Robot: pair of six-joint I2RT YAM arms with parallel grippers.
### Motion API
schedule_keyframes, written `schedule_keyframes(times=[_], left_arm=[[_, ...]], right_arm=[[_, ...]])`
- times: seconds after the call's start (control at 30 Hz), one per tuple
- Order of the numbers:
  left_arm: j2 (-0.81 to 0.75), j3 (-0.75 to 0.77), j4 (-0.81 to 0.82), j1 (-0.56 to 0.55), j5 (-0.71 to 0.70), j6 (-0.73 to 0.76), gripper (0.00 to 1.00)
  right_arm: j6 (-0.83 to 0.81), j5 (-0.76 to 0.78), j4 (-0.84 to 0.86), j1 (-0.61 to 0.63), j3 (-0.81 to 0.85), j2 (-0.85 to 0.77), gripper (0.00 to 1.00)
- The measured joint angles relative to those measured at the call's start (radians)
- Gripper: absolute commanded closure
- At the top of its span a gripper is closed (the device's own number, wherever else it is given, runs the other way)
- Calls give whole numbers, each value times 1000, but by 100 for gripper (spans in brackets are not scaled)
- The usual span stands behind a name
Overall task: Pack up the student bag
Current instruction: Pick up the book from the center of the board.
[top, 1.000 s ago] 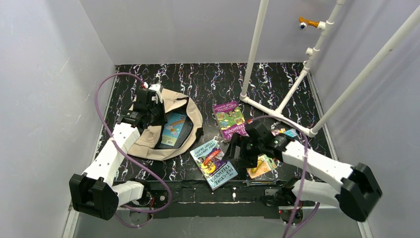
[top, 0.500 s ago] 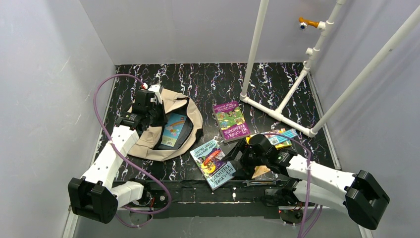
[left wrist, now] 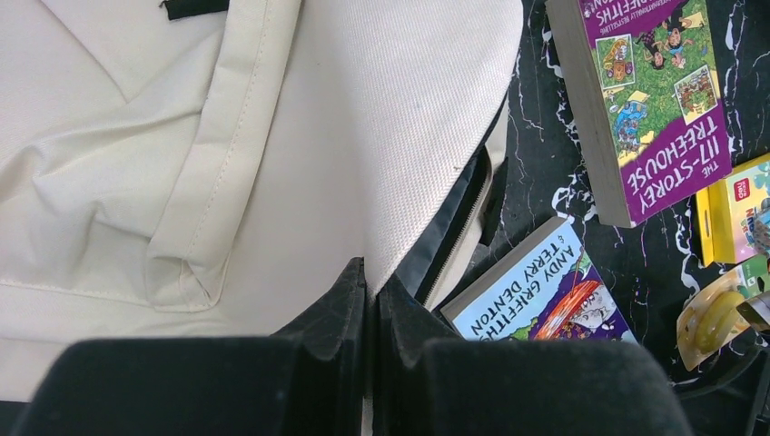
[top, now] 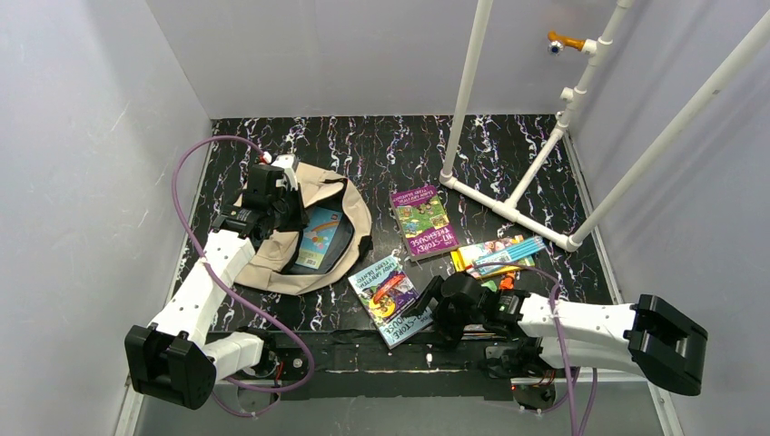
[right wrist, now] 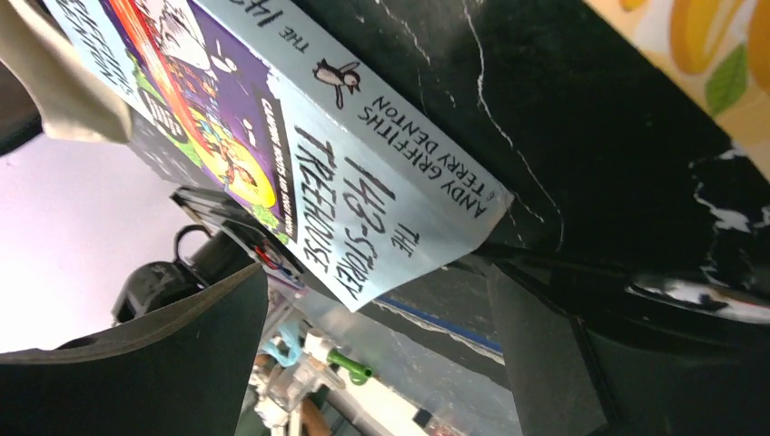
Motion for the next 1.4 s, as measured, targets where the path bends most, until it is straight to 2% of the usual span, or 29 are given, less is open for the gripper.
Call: schedule_keyframes(times=[0.13, 0.4, 0.53, 0.7, 0.8, 0.87, 1.03, 1.1, 1.3, 1.33, 1.4], left_arm=[[0, -6, 5, 0, 10, 0, 100], [0, -8, 7, 0, 16, 0, 100], [0, -8, 7, 0, 18, 0, 100], [0, -9, 8, 0, 21, 0, 100], [0, -9, 8, 0, 23, 0, 100], [0, -10, 8, 0, 24, 0, 100], [0, -11, 8, 0, 24, 0, 100], [0, -11, 8, 0, 24, 0, 100], [0, -11, 8, -4, 28, 0, 100], [1, -11, 8, -4, 32, 0, 96], [4, -11, 7, -5, 36, 3, 78]], right_arm=[[27, 88, 98, 26, -36, 14, 2], [77, 117, 286, 78, -47, 131, 3], [102, 147, 317, 103, -48, 148, 9], [133, 197, 351, 121, -75, 124, 37], [129, 267, 361, 121, -103, 94, 68], [119, 325, 329, 116, -105, 66, 79], [66, 413, 264, 96, -99, -61, 93], [8, 412, 249, 46, -97, -89, 95], [-303, 338, 141, -249, 6, -71, 99], [-351, 324, 129, -288, 31, -60, 99], [-431, 300, 119, -338, 63, -43, 99]])
